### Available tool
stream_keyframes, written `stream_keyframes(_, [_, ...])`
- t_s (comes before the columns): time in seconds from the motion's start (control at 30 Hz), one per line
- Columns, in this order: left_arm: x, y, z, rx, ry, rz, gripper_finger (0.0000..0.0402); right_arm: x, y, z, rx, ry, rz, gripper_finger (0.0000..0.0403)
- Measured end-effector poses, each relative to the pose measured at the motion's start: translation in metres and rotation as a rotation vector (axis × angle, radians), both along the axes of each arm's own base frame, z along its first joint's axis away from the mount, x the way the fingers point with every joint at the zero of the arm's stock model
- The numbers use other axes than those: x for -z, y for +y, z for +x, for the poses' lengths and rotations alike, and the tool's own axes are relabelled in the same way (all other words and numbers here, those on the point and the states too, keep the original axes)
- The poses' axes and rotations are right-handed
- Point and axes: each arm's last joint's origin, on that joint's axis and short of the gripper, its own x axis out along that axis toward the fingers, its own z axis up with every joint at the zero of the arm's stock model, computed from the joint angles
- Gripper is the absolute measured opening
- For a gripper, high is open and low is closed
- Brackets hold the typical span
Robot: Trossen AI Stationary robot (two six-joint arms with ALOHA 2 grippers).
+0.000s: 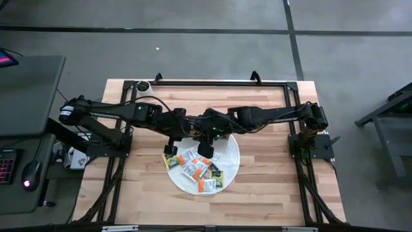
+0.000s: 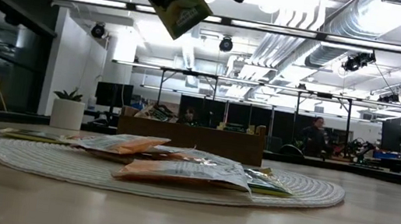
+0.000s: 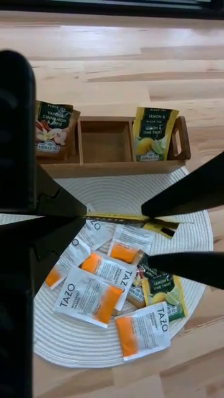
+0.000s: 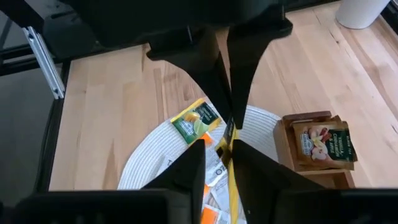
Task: Pick & Place Tea
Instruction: Put the yellow tea bag into the right section of the wooden organizer
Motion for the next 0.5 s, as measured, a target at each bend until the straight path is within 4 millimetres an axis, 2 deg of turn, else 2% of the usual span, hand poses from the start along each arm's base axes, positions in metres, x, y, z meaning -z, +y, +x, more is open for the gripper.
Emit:
stream_keyframes(0.3, [-0.0009, -0.0001, 0.0011, -0.003, -0.015, 0.002, 0.0000, -0.0007, 0.0010, 0.0002, -0.027, -0.004, 0.023, 0.0007])
stream_keyframes(0.5, [-0.0008, 0.0000, 0.0010, -0.003, -0.013, 0.003, 0.0000, -0.0002, 0.0001, -0.0001, 0.000, 0.001, 0.031, 0.0002])
